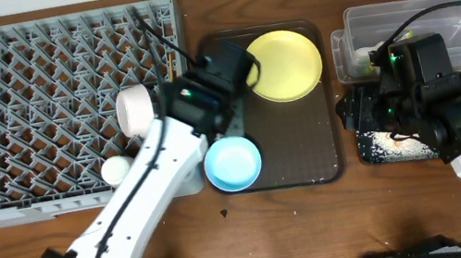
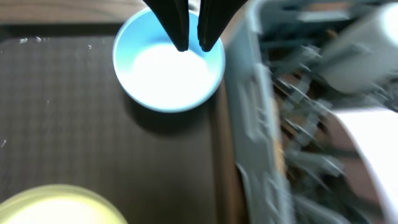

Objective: Sort waste into correct bins and load items into the dishwasher
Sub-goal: 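Reach the left gripper to the light-blue bowl and grasp its rim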

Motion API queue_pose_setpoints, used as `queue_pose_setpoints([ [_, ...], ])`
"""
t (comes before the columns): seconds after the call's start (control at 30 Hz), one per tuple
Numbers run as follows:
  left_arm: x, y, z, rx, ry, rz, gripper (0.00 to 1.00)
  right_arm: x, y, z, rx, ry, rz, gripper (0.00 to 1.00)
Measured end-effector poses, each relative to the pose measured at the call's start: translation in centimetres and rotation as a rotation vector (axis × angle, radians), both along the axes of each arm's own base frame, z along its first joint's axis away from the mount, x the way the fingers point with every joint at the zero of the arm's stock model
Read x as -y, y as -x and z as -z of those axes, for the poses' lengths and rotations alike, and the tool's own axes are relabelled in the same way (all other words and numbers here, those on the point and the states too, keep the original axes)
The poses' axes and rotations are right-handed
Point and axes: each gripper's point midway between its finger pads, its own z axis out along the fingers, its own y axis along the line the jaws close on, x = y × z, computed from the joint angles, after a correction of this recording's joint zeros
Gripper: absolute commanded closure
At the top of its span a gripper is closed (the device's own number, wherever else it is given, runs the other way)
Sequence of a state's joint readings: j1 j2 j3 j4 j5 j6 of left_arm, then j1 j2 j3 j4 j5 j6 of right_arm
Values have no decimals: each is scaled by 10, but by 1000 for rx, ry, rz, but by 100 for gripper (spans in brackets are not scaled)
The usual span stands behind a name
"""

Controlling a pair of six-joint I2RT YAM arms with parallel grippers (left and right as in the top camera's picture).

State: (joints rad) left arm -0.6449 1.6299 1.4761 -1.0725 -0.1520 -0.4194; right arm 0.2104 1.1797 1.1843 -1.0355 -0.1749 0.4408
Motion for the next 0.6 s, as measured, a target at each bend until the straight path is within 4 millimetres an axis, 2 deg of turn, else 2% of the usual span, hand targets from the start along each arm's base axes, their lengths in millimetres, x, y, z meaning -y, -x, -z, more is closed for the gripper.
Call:
queue_pose_setpoints([
  [0.13,0,23,54,-100,-62,-51,92,0,0,0,-2,0,0,34],
  [0.2,3,26,82,-123,-55,-76,92,0,1,0,-4,0,0,34],
  [0.3,25,22,116,-130,56,-62,92,0,1,0,-3,0,0,34],
  [0.37,45,20,128,-132,163,-29,92,0,1,0,-3,0,0,34],
  [0.47,76,20,133,-137,310,43,92,0,1,0,-3,0,0,34],
  [0.6,101,27,136,-160,389,119,92,0,1,0,-3,0,0,34],
])
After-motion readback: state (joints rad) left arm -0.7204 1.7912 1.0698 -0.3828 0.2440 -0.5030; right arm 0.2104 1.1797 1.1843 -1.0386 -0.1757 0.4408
